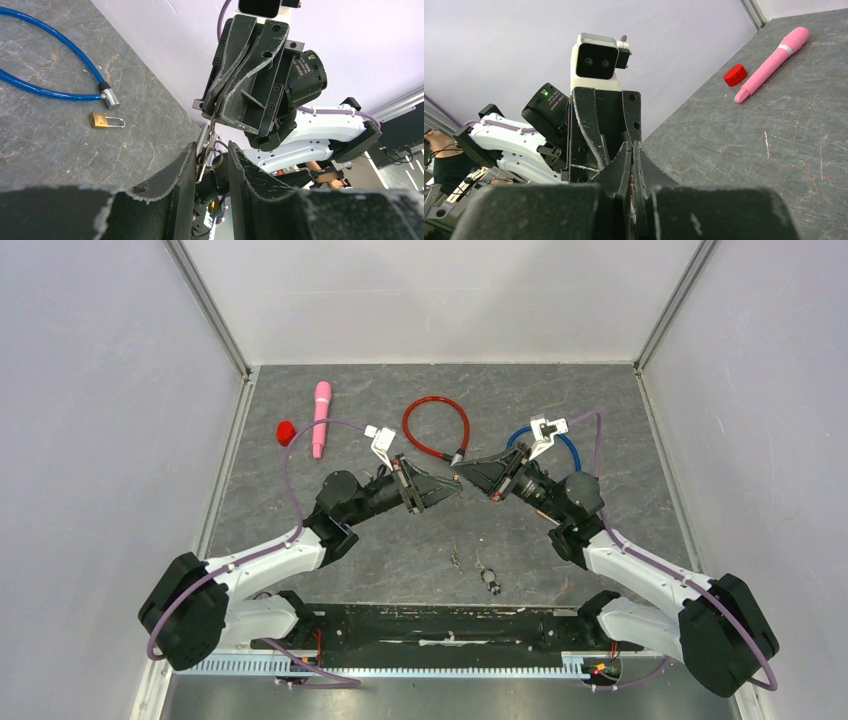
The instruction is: Unlock with the key
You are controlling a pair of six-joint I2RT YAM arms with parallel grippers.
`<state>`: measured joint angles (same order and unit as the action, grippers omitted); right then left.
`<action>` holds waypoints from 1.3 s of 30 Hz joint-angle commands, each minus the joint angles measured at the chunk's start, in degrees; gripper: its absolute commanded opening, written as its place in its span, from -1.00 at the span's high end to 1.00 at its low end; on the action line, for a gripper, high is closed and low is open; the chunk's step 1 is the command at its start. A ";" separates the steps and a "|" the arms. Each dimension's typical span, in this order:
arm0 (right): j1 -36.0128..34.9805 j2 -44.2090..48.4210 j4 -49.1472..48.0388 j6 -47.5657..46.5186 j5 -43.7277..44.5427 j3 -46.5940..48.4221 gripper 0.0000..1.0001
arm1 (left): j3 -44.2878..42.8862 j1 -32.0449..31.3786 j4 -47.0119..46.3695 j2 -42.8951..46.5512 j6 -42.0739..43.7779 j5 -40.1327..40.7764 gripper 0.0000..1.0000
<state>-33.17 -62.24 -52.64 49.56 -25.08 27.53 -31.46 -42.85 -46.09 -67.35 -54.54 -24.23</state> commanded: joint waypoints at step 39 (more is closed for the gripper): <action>-1.70 2.25 -0.98 -1.71 2.47 -0.41 1.00 | 1.27 -0.22 -6.65 1.89 -3.12 2.21 0.49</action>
<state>-34.33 -61.17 -52.84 49.34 -23.83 27.16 -29.82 -42.85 -48.60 -66.00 -56.14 -22.70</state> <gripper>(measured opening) 0.007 0.263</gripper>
